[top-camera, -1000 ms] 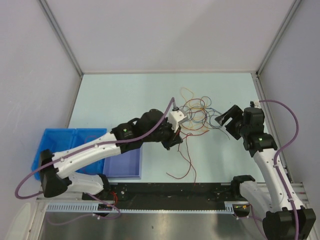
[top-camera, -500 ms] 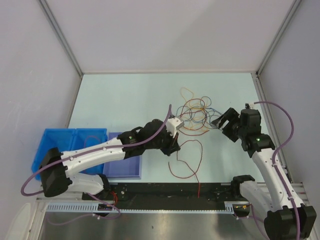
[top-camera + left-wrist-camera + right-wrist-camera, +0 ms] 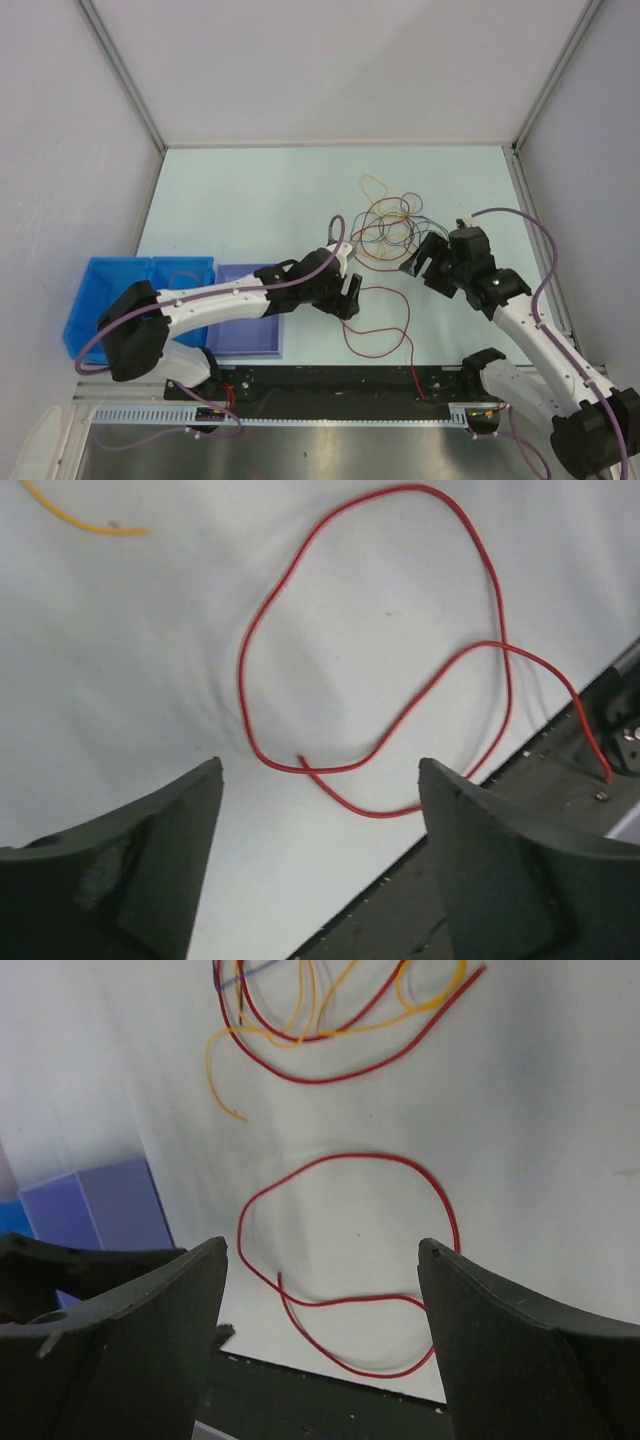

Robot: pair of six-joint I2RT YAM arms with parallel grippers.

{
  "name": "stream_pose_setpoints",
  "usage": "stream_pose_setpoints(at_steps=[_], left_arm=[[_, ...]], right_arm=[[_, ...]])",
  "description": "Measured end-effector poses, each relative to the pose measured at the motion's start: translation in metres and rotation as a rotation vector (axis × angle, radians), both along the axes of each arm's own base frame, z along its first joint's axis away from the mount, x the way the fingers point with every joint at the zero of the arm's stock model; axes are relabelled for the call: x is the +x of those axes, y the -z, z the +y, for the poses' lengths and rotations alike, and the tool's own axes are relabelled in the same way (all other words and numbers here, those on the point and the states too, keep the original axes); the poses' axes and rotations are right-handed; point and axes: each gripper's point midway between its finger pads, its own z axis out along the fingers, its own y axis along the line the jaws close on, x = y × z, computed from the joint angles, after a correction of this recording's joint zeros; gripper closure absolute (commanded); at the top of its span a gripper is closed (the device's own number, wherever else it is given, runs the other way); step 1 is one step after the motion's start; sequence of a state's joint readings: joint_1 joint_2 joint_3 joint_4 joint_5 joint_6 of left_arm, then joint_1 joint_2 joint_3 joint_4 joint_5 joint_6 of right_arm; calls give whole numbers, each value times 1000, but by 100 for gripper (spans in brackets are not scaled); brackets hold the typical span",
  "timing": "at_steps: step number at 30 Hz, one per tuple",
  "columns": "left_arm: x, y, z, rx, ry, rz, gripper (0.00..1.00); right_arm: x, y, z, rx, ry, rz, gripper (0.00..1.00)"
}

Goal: Untangle the cables

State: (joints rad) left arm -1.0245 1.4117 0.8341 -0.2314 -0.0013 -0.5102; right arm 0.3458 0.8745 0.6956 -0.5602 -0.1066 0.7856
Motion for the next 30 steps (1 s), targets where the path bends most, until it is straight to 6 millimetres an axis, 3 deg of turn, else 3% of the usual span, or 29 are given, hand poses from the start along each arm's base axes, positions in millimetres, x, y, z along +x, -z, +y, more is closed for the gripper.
stream_pose_setpoints(at_steps=[5,13,22,30], left_arm=[[20,-17,22,13,-106,-38,3],[41,-77,66,-81,-235,-141,2],[29,-114,106,-140,-281,-233,3],[16,-124,148,-119,-341,-311,3]], right_arm=[[-24,21,14,-90,-63,78,19],[-66,52,21,-253,-134,191,25],[-100,104,14,-364,-179,327,43],[-103,126,27,-358,-236,364,60]])
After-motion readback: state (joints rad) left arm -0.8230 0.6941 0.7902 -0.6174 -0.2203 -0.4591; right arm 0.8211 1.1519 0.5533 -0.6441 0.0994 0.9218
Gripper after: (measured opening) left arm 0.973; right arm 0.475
